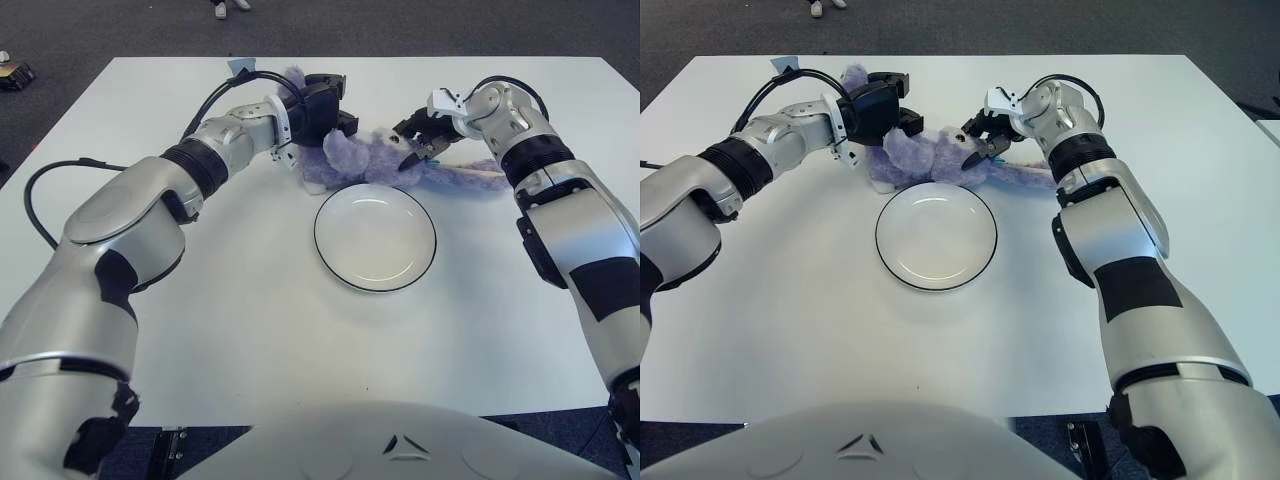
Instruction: Put the doll into the plate.
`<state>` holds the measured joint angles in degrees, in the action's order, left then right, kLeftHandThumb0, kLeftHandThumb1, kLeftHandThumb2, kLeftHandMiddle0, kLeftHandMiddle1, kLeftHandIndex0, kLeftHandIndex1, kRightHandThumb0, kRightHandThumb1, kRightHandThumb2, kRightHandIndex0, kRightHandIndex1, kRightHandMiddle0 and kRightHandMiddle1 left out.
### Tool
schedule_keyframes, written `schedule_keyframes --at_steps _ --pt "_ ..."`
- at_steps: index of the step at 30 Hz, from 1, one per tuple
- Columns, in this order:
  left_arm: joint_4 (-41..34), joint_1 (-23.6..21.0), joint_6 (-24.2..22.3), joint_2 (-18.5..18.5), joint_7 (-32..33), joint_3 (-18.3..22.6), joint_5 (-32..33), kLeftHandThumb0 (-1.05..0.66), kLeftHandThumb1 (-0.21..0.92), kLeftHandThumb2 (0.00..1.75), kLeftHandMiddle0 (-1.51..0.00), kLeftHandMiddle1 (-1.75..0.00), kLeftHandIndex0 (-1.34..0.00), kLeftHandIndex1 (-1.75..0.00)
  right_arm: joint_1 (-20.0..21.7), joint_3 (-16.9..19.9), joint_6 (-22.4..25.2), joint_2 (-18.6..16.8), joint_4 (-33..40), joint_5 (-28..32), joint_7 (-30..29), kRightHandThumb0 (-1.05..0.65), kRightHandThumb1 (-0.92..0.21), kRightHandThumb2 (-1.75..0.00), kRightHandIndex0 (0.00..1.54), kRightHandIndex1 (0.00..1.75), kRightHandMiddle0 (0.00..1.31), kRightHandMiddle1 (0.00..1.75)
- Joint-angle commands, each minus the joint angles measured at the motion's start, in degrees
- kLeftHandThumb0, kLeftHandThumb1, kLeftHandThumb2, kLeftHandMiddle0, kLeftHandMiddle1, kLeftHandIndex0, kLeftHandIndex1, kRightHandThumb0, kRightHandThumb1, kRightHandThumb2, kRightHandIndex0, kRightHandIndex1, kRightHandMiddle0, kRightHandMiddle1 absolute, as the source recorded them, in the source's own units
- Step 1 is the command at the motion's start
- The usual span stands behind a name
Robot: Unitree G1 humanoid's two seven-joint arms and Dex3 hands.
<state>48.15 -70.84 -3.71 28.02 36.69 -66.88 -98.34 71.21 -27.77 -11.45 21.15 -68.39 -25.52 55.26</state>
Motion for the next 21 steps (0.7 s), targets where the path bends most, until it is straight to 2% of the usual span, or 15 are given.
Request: schedule_keyframes --at_steps 1,8,10,21 --pt "0.56 -0.66 -0.26 -0.91 0.07 0.09 -0.5 -0.37 0.75 0.74 -1.02 -1.75 -0.31 -1.75 -1.78 -1.32 -1.39 -1.13 -1.62 -1.09 4.53 -0.78 -0.88 0.0 0.2 0.0 0.31 0.0" --pt "1.16 -0.71 -0.25 -1.25 0.23 0.23 -0.24 -0.37 0.76 0.73 -1.02 -1.75 -0.3 -1.75 -0.92 -1.26 -0.01 -1.18 -1.74 -1.18 6.52 -0.77 -0.87 0.0 0.22 0.01 0.32 0.01" --pt "1.36 -0.72 -0.09 -1.35 0.26 0.37 0.02 -0.37 0.77 0.72 -1.02 -1.75 -0.3 -1.75 -0.61 -1.21 0.91 -1.25 -1.62 -1.2 6.98 -0.76 -0.87 0.0 0.3 0.02 0.37 0.02" --pt "2.73 -1.28 0.74 -1.98 0.24 0.71 0.7 -0.37 0.78 0.7 -1.03 -1.75 -0.29 -1.75 -0.83 -1.2 1.24 -1.4 -1.41 -1.46 5.74 -0.72 -0.85 0.0 0.4 0.01 0.45 0.03"
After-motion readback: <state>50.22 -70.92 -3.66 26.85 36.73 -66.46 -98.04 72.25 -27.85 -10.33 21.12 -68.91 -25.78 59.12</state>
